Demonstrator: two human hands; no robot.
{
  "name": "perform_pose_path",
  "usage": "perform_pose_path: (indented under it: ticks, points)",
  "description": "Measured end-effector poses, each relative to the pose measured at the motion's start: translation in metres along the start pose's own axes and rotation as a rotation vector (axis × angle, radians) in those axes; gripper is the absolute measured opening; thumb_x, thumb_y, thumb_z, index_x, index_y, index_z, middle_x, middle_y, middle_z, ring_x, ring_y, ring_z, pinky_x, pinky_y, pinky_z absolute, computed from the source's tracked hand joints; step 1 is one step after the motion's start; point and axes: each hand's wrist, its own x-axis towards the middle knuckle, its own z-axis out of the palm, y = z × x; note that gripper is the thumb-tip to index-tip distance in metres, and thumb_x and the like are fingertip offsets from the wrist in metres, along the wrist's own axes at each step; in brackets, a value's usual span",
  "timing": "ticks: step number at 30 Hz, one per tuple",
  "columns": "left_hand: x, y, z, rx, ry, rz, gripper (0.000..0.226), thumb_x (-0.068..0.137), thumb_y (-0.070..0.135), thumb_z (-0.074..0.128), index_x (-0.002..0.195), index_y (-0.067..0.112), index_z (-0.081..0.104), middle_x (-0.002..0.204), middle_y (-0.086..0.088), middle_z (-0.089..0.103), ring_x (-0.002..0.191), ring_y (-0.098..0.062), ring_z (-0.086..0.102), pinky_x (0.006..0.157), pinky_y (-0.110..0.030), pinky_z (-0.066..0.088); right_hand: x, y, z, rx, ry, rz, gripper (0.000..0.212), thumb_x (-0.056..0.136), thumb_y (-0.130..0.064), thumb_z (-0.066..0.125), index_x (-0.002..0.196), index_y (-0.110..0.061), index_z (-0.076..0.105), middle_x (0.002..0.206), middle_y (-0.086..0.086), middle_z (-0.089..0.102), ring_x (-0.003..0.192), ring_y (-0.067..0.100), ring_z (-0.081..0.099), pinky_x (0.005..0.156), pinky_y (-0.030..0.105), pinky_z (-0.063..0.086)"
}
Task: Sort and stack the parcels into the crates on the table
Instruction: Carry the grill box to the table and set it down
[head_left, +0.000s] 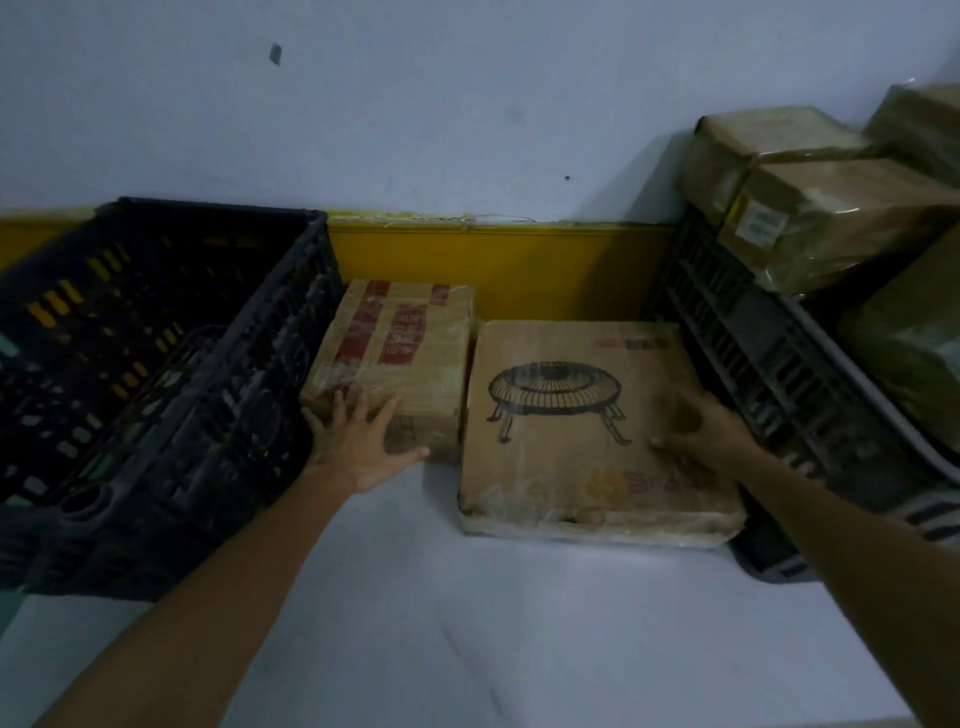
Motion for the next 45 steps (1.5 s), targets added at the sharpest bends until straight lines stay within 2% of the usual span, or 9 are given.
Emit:
perform_pose_path:
  ticks: [6, 13, 17, 22, 28, 33, 37, 42, 45]
  points:
    - [-0.016, 0.05, 0.009, 0.087, 0.053, 0.224, 0.113, 0.06, 0.088, 0.046, 0.146, 0.04, -0.01, 0.157, -0.006, -0.017, 0.143, -0.035, -0.014, 0.108, -0.066, -0.006, 0.034, 0.014, 0.021, -0.196, 0.039, -0.05, 0.052, 0.094, -0.028, 0.054, 0.139, -0.006, 0.043, 0.149, 0.022, 0.026, 0.13, 0.04, 0.037, 0.106, 0.036, 0.032]
    - [0.0, 0.097, 0.018, 0.057, 0.067, 0.069, 0.135, 0.057, 0.082, 0.058, 0.147, 0.018, -0.019, 0.156, -0.008, -0.021, 0.142, -0.036, -0.018, 0.107, -0.069, -0.002, 0.072, 0.018, 0.031, -0.567, 0.098, -0.015, 0.048, 0.097, -0.02, 0.036, 0.144, -0.012, 0.033, 0.148, 0.017, 0.03, 0.138, 0.034, 0.026, 0.109, 0.044, 0.032]
    - [0.008, 0.116, 0.015, 0.054, 0.104, -0.036, 0.124, 0.067, 0.077, 0.055, 0.148, 0.012, -0.013, 0.157, -0.005, -0.013, 0.144, -0.034, -0.013, 0.106, -0.069, 0.0, 0.092, 0.006, 0.025, -0.569, 0.099, 0.023, 0.042, 0.099, -0.022, 0.036, 0.14, -0.012, 0.037, 0.149, 0.012, 0.03, 0.137, 0.033, 0.027, 0.105, 0.046, 0.034]
    - [0.022, 0.132, 0.013, 0.019, 0.216, -0.125, 0.101, 0.071, 0.068, 0.06, 0.144, 0.014, 0.014, 0.149, -0.005, 0.021, 0.141, -0.033, 0.012, 0.107, -0.068, 0.012, 0.121, 0.004, 0.021, -0.555, 0.027, -0.013, 0.053, 0.102, -0.034, 0.022, 0.151, -0.016, 0.015, 0.158, 0.01, 0.012, 0.144, 0.031, 0.012, 0.112, 0.047, 0.022]
    - [0.018, 0.11, -0.008, -0.202, 0.263, -0.013, 0.083, 0.072, 0.059, 0.066, 0.135, 0.016, 0.034, 0.14, -0.006, 0.04, 0.13, -0.025, 0.034, 0.11, -0.04, 0.024, 0.12, -0.007, 0.008, -0.441, -0.061, -0.105, 0.064, 0.099, -0.046, 0.028, 0.152, -0.017, 0.007, 0.158, 0.015, 0.009, 0.144, 0.035, 0.012, 0.115, 0.049, 0.017]
    - [-0.02, 0.071, -0.054, -0.152, 0.404, 0.02, 0.079, 0.085, 0.057, 0.052, 0.148, 0.02, 0.02, 0.157, 0.002, 0.016, 0.145, -0.018, 0.009, 0.117, -0.04, 0.005, 0.085, -0.101, 0.022, -0.333, 0.014, -0.481, 0.065, 0.097, -0.043, 0.042, 0.151, -0.021, 0.013, 0.159, 0.007, 0.012, 0.143, 0.031, 0.02, 0.112, 0.05, 0.026]
    - [-0.057, 0.027, -0.092, -0.028, 0.513, 0.062, 0.068, 0.089, 0.053, 0.048, 0.146, 0.027, 0.023, 0.157, 0.007, 0.013, 0.146, -0.015, 0.004, 0.117, -0.043, 0.0, 0.042, -0.201, 0.039, -0.265, 0.036, -0.729, 0.07, 0.095, -0.051, 0.041, 0.152, -0.025, 0.01, 0.16, 0.003, 0.011, 0.145, 0.026, 0.016, 0.115, 0.046, 0.022]
    - [-0.103, -0.053, -0.102, -0.081, 0.622, -0.017, 0.062, 0.091, 0.041, 0.051, 0.146, 0.022, 0.027, 0.154, 0.001, 0.025, 0.144, -0.022, 0.015, 0.116, -0.05, 0.012, -0.001, -0.295, 0.079, -0.066, -0.025, -0.89, 0.071, 0.093, -0.049, 0.048, 0.151, -0.024, 0.017, 0.158, 0.006, 0.017, 0.145, 0.027, 0.019, 0.114, 0.04, 0.024]
    - [-0.126, -0.093, -0.093, -0.108, 0.614, -0.006, 0.068, 0.081, 0.053, 0.036, 0.142, 0.023, 0.035, 0.147, -0.002, 0.037, 0.136, -0.024, 0.033, 0.108, -0.052, 0.03, -0.025, -0.34, 0.112, 0.089, -0.175, -0.822, 0.076, 0.092, -0.051, 0.049, 0.152, -0.023, 0.012, 0.159, 0.008, 0.012, 0.145, 0.028, 0.017, 0.112, 0.038, 0.026]
